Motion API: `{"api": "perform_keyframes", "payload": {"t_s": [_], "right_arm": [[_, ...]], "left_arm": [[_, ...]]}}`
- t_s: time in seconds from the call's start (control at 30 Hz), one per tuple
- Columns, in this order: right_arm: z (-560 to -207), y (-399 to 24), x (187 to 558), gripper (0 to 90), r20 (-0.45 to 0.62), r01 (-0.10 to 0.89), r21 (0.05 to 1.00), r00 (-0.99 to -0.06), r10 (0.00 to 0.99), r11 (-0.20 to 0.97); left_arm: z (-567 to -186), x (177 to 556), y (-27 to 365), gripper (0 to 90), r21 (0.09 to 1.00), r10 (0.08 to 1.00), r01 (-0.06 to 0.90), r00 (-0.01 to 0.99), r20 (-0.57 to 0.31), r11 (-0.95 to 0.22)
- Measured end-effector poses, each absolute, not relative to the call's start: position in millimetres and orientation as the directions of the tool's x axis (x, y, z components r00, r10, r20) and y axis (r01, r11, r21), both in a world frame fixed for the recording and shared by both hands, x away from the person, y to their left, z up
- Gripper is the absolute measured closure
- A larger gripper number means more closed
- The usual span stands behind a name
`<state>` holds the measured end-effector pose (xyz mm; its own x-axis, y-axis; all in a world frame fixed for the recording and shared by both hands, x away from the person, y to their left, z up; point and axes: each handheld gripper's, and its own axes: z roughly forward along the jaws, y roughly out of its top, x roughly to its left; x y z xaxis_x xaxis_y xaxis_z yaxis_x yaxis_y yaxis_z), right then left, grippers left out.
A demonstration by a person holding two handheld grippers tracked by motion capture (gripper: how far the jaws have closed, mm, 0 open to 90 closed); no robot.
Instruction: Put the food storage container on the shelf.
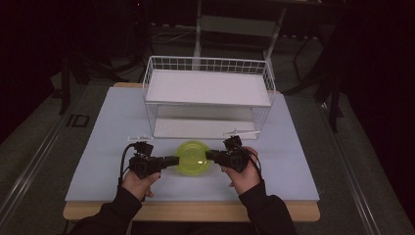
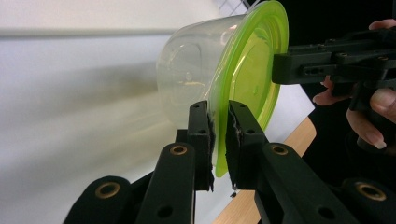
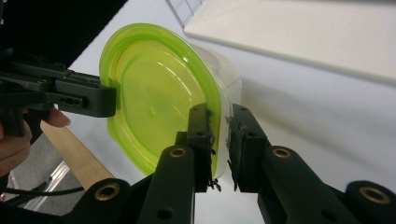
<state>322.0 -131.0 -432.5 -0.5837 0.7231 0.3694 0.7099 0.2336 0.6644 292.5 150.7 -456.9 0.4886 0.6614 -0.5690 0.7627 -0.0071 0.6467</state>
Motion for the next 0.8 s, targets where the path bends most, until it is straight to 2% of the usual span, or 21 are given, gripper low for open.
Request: {"api": "perform_keyframes", "payload": {"t_s": [0.8], "right_arm": [[-354.4,-143.3,324.9,80.3,0.328,0.604,0.781,-0.613,0.719,0.159]], "left_arm": [[-377.0,315.7,144.3,81.7,0.758,0.645,0.652,0.578,-0.501,0.004]]}}
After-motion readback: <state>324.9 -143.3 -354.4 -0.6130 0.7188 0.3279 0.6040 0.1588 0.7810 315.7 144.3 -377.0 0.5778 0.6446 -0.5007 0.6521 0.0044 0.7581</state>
